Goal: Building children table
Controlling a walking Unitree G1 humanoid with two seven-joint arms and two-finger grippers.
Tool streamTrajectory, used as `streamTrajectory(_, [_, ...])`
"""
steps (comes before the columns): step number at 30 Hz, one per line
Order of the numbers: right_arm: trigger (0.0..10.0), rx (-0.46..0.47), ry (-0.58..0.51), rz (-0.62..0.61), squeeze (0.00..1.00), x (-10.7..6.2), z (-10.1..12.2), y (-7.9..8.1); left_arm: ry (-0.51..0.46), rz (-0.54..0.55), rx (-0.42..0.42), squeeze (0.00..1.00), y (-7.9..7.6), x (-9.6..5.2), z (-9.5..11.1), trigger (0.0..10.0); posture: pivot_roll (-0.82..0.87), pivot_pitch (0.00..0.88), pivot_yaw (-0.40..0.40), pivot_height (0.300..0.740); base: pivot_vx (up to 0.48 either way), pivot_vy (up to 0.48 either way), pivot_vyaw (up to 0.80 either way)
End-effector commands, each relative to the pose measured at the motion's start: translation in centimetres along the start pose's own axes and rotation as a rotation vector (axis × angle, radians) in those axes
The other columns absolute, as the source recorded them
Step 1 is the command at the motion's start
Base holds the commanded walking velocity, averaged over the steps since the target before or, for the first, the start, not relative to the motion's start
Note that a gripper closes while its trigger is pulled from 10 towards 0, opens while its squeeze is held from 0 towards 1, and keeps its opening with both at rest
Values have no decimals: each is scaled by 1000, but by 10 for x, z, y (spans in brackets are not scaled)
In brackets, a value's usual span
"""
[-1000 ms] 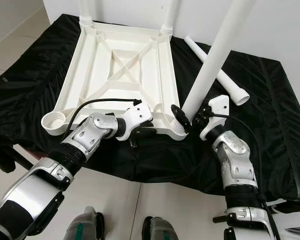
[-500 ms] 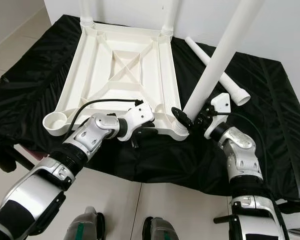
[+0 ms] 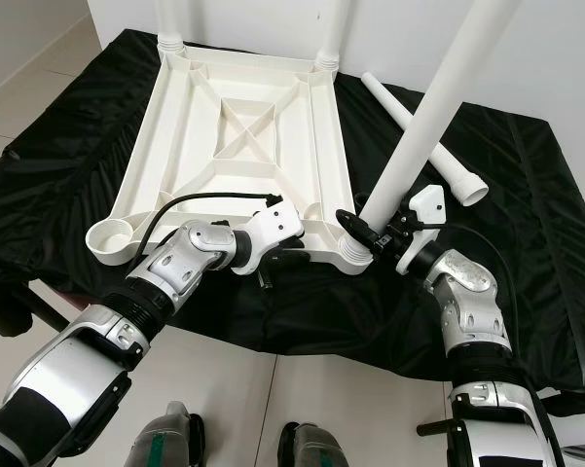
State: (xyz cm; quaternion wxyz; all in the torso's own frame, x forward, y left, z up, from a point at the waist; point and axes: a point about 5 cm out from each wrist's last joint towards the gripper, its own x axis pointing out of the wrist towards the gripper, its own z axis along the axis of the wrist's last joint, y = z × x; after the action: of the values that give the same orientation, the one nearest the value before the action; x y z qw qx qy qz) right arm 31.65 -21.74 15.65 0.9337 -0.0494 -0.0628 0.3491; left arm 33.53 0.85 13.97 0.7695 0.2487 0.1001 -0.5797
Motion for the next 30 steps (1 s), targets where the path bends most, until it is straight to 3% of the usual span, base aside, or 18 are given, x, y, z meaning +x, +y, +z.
streamTrajectory(1, [10000, 57, 49, -76, 0, -14, -13, -4, -28, -11, 64, 0, 6, -3, 13, 10000, -10, 26, -53, 740, 0, 0, 0])
streamTrajectory(6, [10000, 131, 12, -111, 0, -10, -13, 9, -30, -10, 62, 0, 5, -3, 13, 10000, -11, 30, -55, 740, 0, 0, 0])
streamTrajectory(17, [10000, 165, -72, -207, 0, 8, -4, 44, -33, -10, 56, 0, 4, -2, 12, 10000, -14, 36, -60, 740, 0, 0, 0])
streamTrajectory(21, [10000, 165, -72, -219, 0, 10, -4, 47, -33, -10, 55, 0, 4, -2, 12, 10000, -15, 36, -59, 740, 0, 0, 0])
streamTrajectory(30, [10000, 199, -103, -387, 0, 27, 5, 73, -32, -10, 51, 0, 5, -3, 11, 10000, -13, 41, -56, 740, 0, 0, 0])
